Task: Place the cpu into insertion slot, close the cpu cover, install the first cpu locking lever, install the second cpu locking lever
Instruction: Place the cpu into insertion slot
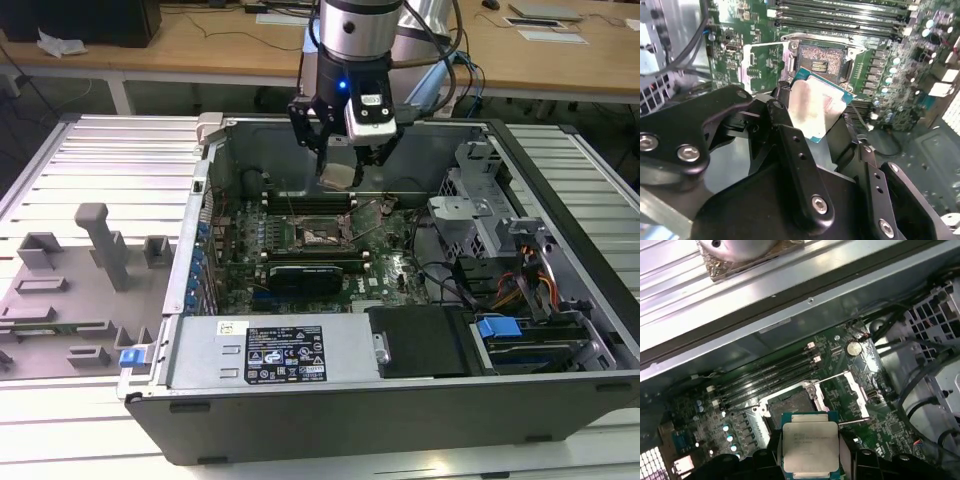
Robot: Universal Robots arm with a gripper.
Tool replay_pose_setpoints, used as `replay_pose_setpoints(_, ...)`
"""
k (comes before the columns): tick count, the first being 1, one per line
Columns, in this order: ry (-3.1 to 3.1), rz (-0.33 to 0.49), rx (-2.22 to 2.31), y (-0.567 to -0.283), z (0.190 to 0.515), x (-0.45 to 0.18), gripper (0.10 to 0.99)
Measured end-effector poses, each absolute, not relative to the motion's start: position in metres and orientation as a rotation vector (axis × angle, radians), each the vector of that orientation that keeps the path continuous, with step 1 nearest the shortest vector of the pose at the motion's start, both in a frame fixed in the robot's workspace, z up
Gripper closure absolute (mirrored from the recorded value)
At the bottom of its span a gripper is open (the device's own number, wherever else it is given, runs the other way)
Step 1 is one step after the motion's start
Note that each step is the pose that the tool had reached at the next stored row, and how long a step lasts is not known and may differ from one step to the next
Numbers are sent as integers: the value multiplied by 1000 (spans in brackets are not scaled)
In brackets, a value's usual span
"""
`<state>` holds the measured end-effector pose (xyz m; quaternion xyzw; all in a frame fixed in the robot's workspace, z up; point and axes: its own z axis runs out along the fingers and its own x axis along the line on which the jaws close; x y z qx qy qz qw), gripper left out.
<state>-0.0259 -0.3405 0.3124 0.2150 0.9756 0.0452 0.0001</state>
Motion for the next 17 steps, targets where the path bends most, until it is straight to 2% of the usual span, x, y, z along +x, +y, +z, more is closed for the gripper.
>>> replay_pose_setpoints(17,2889,138,1186,-340,299,-26,545)
